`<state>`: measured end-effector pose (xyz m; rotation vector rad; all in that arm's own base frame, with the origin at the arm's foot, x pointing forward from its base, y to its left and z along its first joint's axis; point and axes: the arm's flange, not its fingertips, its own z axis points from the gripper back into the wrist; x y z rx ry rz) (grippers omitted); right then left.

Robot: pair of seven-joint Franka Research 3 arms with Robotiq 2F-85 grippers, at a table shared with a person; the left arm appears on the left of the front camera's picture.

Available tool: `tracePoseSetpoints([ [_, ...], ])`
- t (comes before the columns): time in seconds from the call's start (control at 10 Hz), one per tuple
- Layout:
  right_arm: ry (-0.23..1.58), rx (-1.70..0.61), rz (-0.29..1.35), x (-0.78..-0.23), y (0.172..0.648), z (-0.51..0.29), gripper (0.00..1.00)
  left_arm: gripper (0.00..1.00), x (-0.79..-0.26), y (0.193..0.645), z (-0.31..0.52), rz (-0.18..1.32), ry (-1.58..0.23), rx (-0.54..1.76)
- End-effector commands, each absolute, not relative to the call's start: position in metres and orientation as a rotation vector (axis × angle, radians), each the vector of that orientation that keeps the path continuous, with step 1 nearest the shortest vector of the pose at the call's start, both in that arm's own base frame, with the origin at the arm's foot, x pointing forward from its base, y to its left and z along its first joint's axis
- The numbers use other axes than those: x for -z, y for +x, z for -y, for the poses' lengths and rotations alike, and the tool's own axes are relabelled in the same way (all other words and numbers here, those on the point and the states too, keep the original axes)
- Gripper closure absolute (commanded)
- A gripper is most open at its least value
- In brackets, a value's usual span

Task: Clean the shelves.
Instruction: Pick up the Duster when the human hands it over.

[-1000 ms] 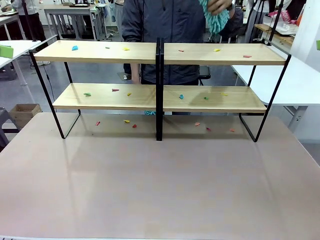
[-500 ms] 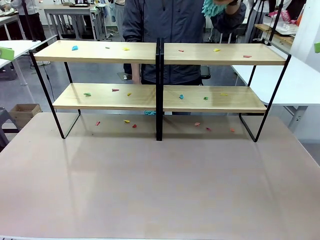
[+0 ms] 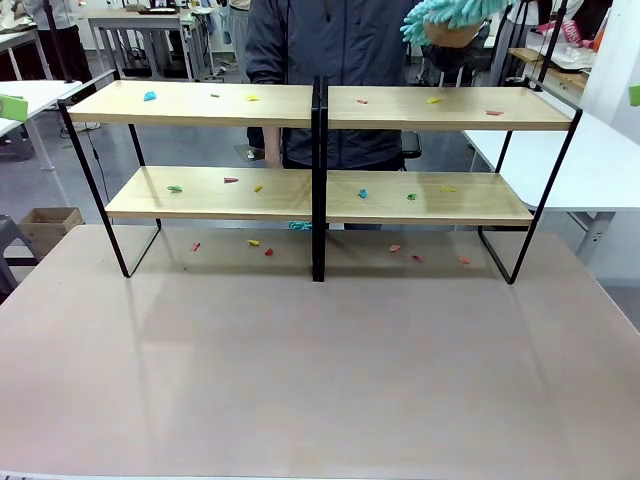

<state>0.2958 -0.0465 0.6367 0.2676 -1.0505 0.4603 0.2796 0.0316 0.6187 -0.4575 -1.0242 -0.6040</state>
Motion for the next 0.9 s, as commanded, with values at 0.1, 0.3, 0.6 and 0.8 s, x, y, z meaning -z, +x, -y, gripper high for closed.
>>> tracePoseSetpoints([
  [0.1,0.271,-0.463,1.052,-0.637,0.296,0.046,0.0,0.0,-0.62,0.279,-0.031,1.03,-0.459,0.607],
  [0.3,0.268,-0.46,1.051,-0.637,0.296,0.047,0.0,0.0,-0.62,0.279,-0.031,1.03,-0.459,0.607],
  [0.6,0.95,-0.076,0.879,-0.724,0.378,0.049,0.0,0.0,-0.62,0.279,-0.031,1.03,-0.459,0.607],
  [0.8,0.623,-0.319,0.954,-0.68,0.335,0.04,0.0,0.0,-0.62,0.279,-0.031,1.03,-0.459,0.607],
])
